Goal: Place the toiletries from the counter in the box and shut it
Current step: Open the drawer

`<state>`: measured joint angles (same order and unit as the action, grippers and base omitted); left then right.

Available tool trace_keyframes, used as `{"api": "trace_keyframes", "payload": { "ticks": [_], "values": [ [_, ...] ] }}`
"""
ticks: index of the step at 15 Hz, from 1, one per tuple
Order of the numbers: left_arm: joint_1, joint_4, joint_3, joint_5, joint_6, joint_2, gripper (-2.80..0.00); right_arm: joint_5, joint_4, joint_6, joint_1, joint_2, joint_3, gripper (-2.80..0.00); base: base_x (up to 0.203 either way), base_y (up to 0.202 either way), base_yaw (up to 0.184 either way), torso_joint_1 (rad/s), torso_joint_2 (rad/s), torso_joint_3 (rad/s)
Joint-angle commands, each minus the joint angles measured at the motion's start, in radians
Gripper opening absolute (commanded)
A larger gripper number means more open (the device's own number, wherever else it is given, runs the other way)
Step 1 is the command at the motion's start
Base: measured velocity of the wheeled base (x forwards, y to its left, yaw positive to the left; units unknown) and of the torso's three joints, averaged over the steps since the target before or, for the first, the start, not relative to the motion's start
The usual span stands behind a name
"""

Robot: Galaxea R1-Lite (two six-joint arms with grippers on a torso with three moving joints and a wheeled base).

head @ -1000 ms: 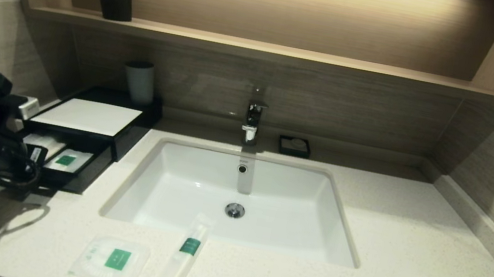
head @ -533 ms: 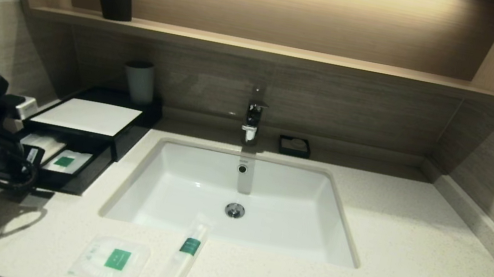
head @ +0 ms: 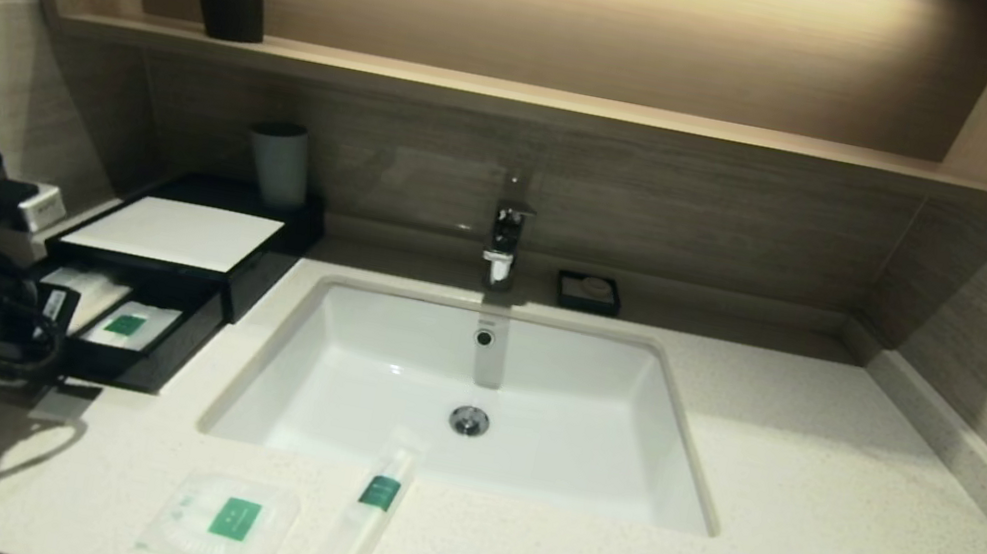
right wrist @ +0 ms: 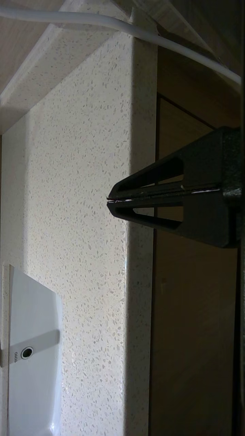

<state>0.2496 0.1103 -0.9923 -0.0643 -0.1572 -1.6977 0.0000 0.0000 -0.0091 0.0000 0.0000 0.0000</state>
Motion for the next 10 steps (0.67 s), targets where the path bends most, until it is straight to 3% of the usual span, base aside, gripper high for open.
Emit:
{"api": "trace_keyframes", "payload": {
  "ticks": [1, 7, 10],
  "values": [
    [0.0, -0.003, -0.003, -0.004, 0.002, 0.01, -2.8, 0.0, 0.0, -0.001, 0.001, -0.002, 0.0, -2.8, 0.0, 0.0, 0.0, 0.0, 0.0, 0.0],
    [-0.001, -0.006, -0.005, -0.02, 0.013, 0.103, -2.8, 0.0, 0.0, -0.002, 0.0, -0.002, 0.0, -2.8, 0.0, 0.0, 0.0, 0.0, 0.0, 0.0],
    [-0.003, 0.016, -0.001, -0.068, 0.035, 0.232, -2.8, 0.0, 0.0, -0.002, 0.0, -0.002, 0.0, -2.8, 0.0, 0.0, 0.0, 0.0, 0.0, 0.0]
  ]
}}
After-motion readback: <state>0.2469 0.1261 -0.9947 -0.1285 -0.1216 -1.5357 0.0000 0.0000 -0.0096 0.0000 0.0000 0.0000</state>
